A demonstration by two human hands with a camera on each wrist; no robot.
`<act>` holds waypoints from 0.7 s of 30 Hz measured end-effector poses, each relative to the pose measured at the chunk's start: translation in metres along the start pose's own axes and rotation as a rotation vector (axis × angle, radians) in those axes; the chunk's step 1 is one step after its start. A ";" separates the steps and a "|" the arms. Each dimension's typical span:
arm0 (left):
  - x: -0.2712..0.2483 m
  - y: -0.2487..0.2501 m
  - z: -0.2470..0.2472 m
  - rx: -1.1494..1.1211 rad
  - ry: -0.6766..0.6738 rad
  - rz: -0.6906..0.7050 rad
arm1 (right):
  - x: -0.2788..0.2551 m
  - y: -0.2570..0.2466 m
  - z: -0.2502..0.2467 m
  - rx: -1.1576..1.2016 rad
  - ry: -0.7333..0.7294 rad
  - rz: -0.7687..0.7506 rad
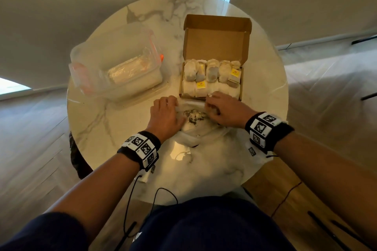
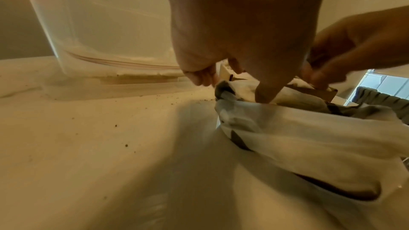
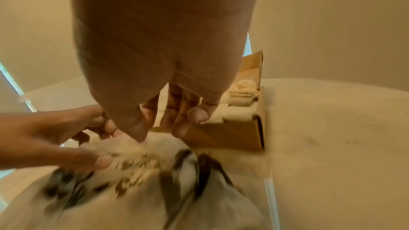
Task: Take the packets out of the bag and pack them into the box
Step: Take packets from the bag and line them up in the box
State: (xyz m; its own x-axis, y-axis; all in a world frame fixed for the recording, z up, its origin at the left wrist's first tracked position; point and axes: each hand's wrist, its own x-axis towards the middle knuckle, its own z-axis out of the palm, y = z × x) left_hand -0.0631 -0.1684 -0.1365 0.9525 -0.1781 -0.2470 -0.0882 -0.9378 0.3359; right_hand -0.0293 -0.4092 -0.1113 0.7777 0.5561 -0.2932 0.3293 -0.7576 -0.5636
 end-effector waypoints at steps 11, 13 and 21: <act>-0.013 0.012 -0.022 -0.310 -0.202 0.135 | -0.031 -0.002 0.023 0.010 -0.115 0.280; -0.014 0.008 -0.025 -0.235 -0.200 0.218 | -0.031 -0.005 0.019 0.039 -0.088 0.281; -0.015 0.018 -0.026 0.276 0.204 0.334 | -0.032 -0.013 0.015 0.164 -0.050 0.304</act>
State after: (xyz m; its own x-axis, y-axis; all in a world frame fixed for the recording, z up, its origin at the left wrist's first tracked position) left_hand -0.0714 -0.1754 -0.1031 0.8943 -0.4467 0.0262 -0.4468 -0.8884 0.1056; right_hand -0.0659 -0.4123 -0.1060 0.7987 0.3321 -0.5018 -0.0073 -0.8285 -0.5599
